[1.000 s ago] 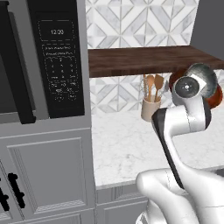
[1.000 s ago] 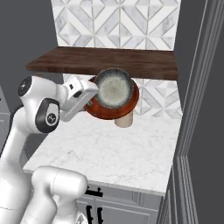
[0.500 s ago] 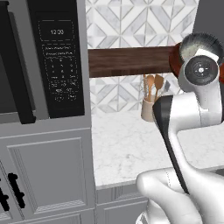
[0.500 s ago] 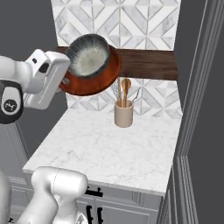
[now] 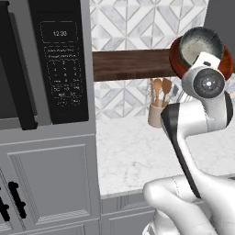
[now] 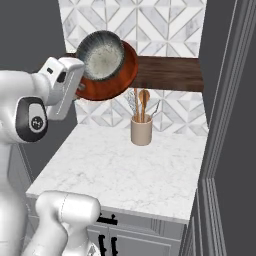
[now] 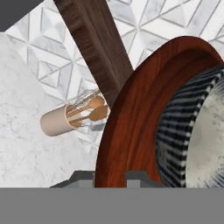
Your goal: Pick up the bowls on the counter and stack them on top of one another in the open cabinet. Place the smaller bowl on top of the larger bowl.
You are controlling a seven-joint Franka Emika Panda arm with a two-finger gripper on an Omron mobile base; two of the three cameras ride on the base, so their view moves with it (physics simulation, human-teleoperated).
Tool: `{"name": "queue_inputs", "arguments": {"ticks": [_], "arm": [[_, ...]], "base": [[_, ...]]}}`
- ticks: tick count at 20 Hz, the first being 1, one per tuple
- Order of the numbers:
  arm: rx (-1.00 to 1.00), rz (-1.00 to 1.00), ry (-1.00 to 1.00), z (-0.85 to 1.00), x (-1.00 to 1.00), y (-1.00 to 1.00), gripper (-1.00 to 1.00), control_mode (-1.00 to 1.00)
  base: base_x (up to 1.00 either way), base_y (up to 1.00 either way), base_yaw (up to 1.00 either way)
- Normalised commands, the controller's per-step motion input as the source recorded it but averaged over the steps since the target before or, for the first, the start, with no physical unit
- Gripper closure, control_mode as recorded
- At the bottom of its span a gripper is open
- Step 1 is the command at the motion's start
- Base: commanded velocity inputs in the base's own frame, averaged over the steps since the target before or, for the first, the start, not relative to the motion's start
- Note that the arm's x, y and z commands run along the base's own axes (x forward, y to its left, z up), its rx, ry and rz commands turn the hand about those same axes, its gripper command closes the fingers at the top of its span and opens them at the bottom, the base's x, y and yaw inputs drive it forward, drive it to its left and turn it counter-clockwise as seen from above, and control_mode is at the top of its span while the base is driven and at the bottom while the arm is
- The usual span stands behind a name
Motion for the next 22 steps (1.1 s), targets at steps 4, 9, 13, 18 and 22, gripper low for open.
{"name": "queue_inputs", "arguments": {"ticks": [4, 9, 13, 18, 22], "arm": [[0.0, 0.06, 0.17, 0.28, 0.88, 0.0, 1.0, -1.0], [0.0, 0.02, 0.2, 0.28, 0.89, 0.0, 1.0, -1.0], [0.0, 0.0, 0.21, 0.18, 0.82, 0.0, 1.0, -1.0], [0.0, 0.0, 0.2, 0.0, 0.91, 0.0, 1.0, -1.0], [0.0, 0.0, 0.15, 0.0, 0.94, 0.0, 1.0, -1.0]], "base": [[0.0, 0.0, 0.0], [0.0, 0.0, 0.0], [0.0, 0.0, 0.0], [0.0, 0.0, 0.0], [0.0, 0.0, 0.0]]}}
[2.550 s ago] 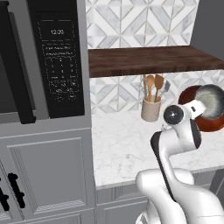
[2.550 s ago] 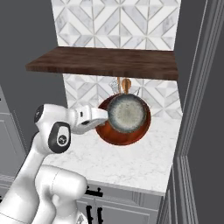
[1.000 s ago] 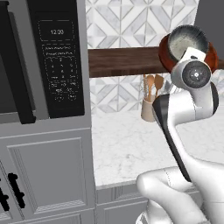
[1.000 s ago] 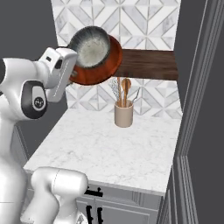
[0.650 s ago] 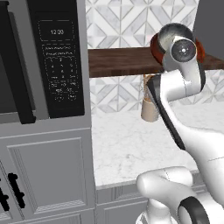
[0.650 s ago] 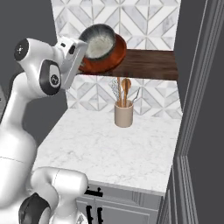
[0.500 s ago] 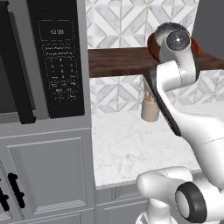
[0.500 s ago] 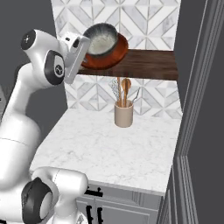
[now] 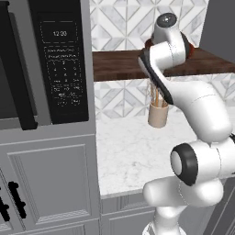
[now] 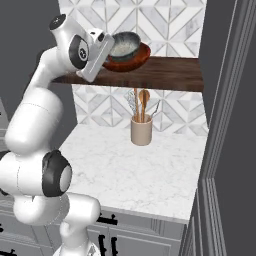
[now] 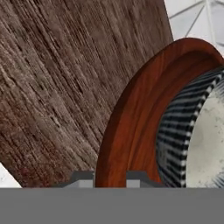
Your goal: Pick up the bowls on the counter and stack them on top of one another in the open cabinet. Place the smaller bowl on top of the larger bowl.
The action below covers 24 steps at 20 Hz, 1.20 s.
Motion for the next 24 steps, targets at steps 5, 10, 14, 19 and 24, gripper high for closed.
{"name": "queue_inputs", "arguments": {"ticks": [5, 10, 14, 19, 24], "arm": [[-0.02, 0.0, 0.17, -0.01, 0.86, 0.0, 1.0, -1.0], [-0.11, 0.04, 0.21, -0.32, 0.46, 0.0, 1.0, -1.0], [-0.09, 0.04, 0.13, -0.21, 0.39, 0.0, 1.0, -1.0], [0.0, 0.0, -0.06, 0.0, -0.08, 0.0, -1.0, -1.0], [-0.08, 0.0, -0.24, 0.0, -0.63, 0.04, -1.0, -1.0]], "base": [[0.0, 0.0, 0.0], [0.0, 0.0, 0.0], [0.0, 0.0, 0.0], [0.0, 0.0, 0.0], [0.0, 0.0, 0.0]]}}
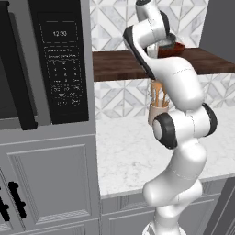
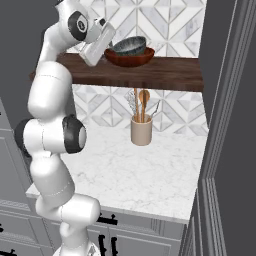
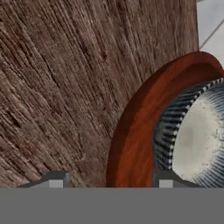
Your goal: Pick up the bowls on the counter and stack them on top of one another in the open cabinet. Place the smaller bowl on top of the larger bowl.
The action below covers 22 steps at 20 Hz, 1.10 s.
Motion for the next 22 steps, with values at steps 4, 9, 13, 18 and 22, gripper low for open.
{"name": "queue_inputs", "arguments": {"ticks": [4, 9, 13, 18, 22], "arm": [[-0.12, 0.0, -0.38, 0.0, -1.0, 0.22, -1.0, -1.0], [-0.14, 0.0, -0.52, -0.27, -1.0, 0.18, -1.0, -1.0], [-0.11, 0.0, -0.54, -0.9, -1.0, -0.01, -1.0, -1.0], [-0.09, 0.0, -0.53, -1.0, -1.0, -0.17, -1.0, -1.0], [-0.03, 0.0, -0.53, -1.0, -1.0, -0.36, -1.0, -1.0]], "base": [[0.0, 0.0, 0.0], [0.0, 0.0, 0.0], [0.0, 0.0, 0.0], [0.0, 0.0, 0.0], [0.0, 0.0, 0.0]]}}
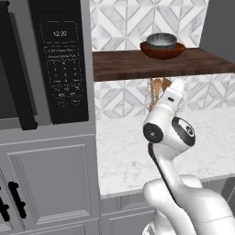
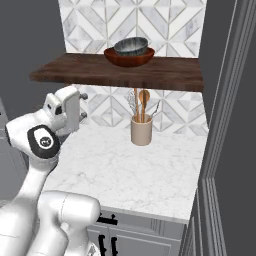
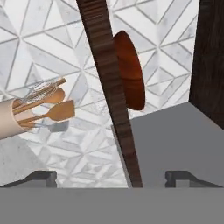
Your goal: Pick up the bowls on the counter and stack them on top of one another in the open cabinet. Place the smaller bowl on top of the larger bowl.
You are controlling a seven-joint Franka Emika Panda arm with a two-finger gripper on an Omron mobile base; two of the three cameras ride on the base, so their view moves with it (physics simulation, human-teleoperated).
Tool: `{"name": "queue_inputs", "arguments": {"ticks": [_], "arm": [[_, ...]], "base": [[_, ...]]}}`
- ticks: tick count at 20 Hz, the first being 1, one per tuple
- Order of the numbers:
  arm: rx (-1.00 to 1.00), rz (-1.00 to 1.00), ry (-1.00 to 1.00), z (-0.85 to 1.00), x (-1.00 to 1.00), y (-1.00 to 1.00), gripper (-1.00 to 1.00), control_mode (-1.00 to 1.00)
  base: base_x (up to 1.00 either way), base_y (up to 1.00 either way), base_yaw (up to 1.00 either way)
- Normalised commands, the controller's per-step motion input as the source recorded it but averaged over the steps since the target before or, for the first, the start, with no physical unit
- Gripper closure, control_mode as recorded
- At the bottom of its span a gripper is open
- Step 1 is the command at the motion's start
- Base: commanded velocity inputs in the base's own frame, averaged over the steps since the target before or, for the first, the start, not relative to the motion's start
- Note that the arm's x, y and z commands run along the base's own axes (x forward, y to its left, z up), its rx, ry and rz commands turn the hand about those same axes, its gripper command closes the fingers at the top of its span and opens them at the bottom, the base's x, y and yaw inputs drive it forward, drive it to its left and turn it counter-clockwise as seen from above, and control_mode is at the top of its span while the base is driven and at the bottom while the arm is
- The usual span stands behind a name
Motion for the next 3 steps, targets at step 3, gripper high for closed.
{"name": "queue_inputs", "arguments": {"ticks": [3], "arm": [[0.0, 0.0, -0.5, -0.96, -1.0, -0.53, -1.0, -1.0]], "base": [[0.0, 0.0, 0.0]]}}
